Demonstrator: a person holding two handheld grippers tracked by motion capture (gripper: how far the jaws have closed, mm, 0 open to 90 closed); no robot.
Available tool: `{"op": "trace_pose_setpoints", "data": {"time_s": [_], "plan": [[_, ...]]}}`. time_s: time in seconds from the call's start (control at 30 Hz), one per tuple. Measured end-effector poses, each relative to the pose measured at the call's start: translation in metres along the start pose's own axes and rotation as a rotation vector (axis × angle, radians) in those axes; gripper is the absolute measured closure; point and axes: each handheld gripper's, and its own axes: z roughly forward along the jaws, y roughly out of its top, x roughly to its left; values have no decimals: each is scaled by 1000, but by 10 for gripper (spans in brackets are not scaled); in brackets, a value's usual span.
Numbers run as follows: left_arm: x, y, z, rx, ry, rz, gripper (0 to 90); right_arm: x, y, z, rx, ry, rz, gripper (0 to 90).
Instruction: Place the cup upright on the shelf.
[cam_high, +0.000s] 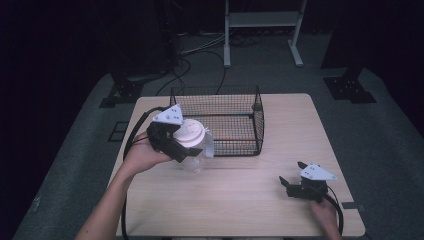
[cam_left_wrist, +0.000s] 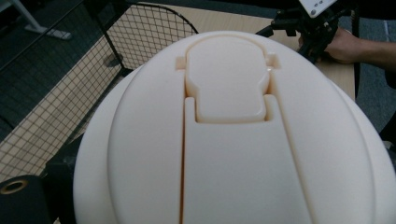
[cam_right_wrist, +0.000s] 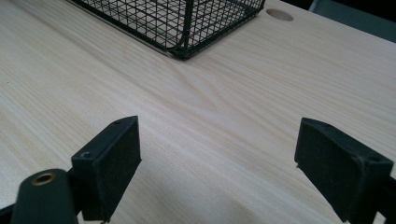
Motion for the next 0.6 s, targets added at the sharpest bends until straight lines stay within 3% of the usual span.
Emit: {"op": "trace_pose_setpoints", "data": {"time_s": [0.3,0.6], "plan": [[11,32,23,12,-42,18,49,0,0,0,0,0,3,135],[23,58,37,20,-43,34,49,0,0,0,-1,1,5,135]]}}
